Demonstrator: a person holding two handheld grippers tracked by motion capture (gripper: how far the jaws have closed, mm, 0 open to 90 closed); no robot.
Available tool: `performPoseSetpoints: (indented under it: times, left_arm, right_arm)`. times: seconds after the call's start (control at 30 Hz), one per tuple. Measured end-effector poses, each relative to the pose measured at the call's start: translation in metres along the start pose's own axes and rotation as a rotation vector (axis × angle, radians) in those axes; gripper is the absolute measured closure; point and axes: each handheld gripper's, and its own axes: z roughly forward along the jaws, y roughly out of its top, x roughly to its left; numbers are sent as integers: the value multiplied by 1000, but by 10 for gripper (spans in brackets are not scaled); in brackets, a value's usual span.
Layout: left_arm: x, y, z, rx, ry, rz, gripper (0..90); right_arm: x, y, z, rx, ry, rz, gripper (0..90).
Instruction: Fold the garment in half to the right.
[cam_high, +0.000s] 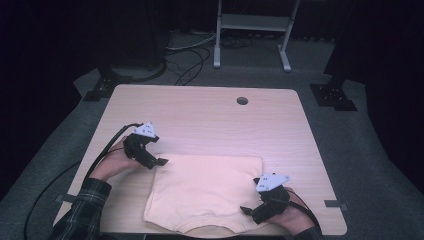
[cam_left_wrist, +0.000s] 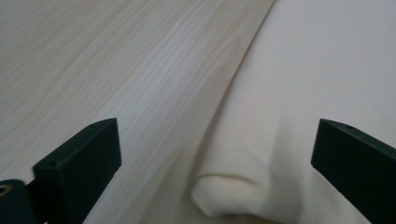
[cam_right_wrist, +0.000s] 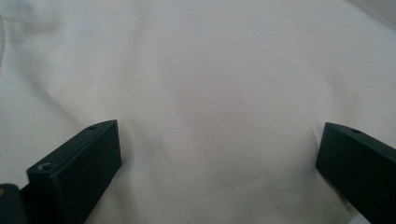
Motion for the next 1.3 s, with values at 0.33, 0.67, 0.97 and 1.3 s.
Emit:
performPoseSetpoints:
  times: [0.33,0.67,0.97,1.3]
  left_arm:
    - [22,-14,5,10,-40,-33,44]
    - [20,-16,12,49,-27,-6,51]
    - [21,-17,14,58,-27,0,50]
    - [20,-17,15,58,-29,-4,50]
  right_arm:
    - [-2,-2,-1,-19,19,-3,0]
    - [15,35,0,-156,177,6,0]
    - [74,101,52,-184,359,-112,6]
    - [115,141,98,-155,482,-169,10]
